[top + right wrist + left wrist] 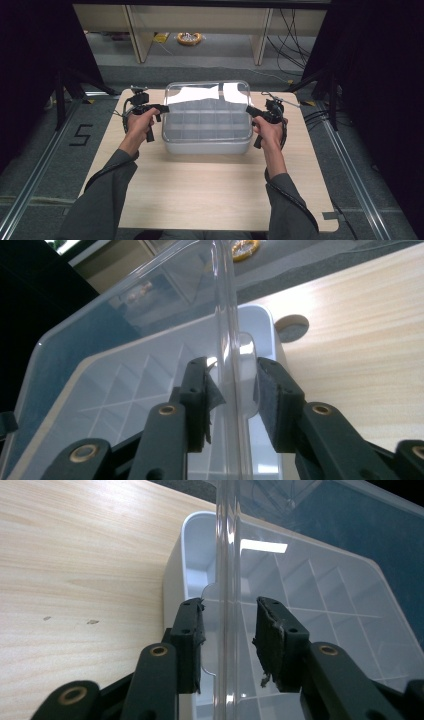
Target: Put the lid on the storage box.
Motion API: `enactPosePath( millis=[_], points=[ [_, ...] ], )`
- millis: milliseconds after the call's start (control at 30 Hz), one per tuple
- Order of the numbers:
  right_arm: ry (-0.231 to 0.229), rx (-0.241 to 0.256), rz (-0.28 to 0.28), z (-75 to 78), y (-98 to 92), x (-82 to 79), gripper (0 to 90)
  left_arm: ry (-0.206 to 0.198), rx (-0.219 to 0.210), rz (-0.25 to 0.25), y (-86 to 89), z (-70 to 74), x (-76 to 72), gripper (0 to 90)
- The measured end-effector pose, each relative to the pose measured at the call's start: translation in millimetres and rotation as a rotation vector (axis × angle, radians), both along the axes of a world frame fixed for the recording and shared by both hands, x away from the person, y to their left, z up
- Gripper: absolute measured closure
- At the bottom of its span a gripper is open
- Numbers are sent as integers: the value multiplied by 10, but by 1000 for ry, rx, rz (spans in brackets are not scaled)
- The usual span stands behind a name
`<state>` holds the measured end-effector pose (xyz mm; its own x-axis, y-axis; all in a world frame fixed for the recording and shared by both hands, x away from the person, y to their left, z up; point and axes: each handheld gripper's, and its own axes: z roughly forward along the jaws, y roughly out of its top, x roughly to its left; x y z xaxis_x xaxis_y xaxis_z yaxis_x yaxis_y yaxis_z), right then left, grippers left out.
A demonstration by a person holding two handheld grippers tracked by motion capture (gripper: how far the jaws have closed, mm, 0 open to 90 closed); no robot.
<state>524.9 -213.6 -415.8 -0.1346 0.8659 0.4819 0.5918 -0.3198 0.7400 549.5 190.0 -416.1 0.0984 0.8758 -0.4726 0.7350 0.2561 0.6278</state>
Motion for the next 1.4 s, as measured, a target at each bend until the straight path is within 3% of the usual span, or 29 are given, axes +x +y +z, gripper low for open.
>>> enactPosePath(
  millis=[67, 100, 133, 200, 267, 333, 433, 467, 500, 533, 567, 667, 700, 767, 800, 900, 1000, 1033, 1067, 1133, 1200, 1233, 1267, 1300, 1333, 1400],
  points=[
    [19, 14, -16, -44, 19, 9, 670, 1, 6, -4, 1, -38, 6, 629],
    [-2, -20, 1, -84, -14, 29, 668, 3, 6, 0, -7, -62, 15, 629],
    [67, 53, -36, -67, 42, 8, 664, 10, 5, -1, -10, -86, 25, 628],
    [35, 6, -24, -152, 5, 49, 659, 17, 0, 6, -17, -132, 44, 627],
    [65, 33, -38, -191, 28, 60, 651, 24, 9, 8, -32, -169, 55, 624],
    [73, 13, -40, -250, 29, 72, 641, 27, 26, 5, -41, -188, 61, 619],
    [107, 34, -56, -285, 59, 72, 636, 30, 36, 4, -42, -221, 72, 615],
    [65, -25, -30, -332, 18, 99, 634, 36, 36, 3, -43, -232, 76, 611],
    [67, -31, -27, -345, 16, 104, 633, 38, 34, 4, -47, -249, 82, 609],
    [67, -21, -32, -357, 25, 107, 630, 40, 36, 2, -48, -268, 86, 606],
    [103, 8, -48, -349, 52, 92, 625, 39, 29, 2, -46, -282, 88, 604],
    [99, 21, -52, -388, 47, 98, 612, 31, 20, 3, -55, -303, 96, 592],
    [82, -9, -36, -414, 27, 109, 606, 29, 19, 4, -59, -304, 96, 583],
    [91, 6, -48, -420, 51, 112, 600, 24, 20, -1, -65, -307, 99, 569],
    [69, -25, -37, -441, 33, 126, 597, 23, 23, -5, -72, -312, 99, 560],
    [73, -5, -40, -432, 49, 129, 597, 28, 22, -14, -79, -327, 102, 530],
    [59, -25, -23, -438, 29, 129, 592, 28, 10, -16, -84, -331, 103, 501],
    [111, 26, -49, -410, 58, 103, 589, 26, -20, -6, -96, -323, 103, 479],
    [112, 37, -50, -408, 61, 99, 579, 28, -23, -8, -96, -318, 100, 453],
    [83, 29, -37, -419, 51, 105, 558, 33, -26, -12, -95, -304, 92, 412],
    [86, 27, -15, -392, 44, 86, 512, 39, -42, -24, -77, -287, 83, 341],
    [74, -2, -2, -393, 29, 83, 494, 33, -46, -35, -61, -272, 69, 335],
    [43, -21, 2, -384, 8, 80, 472, 26, -32, -49, -42, -260, 54, 329],
    [45, -18, 6, -355, 4, 60, 462, 19, -25, -58, -30, -250, 40, 320],
    [78, 14, -9, -314, 35, 30, 452, 11, -14, -76, -8, -233, 10, 312],
    [68, 8, -4, -266, 25, -12, 423, -2, -10, -91, 27, -210, -53, 291]
  ],
)
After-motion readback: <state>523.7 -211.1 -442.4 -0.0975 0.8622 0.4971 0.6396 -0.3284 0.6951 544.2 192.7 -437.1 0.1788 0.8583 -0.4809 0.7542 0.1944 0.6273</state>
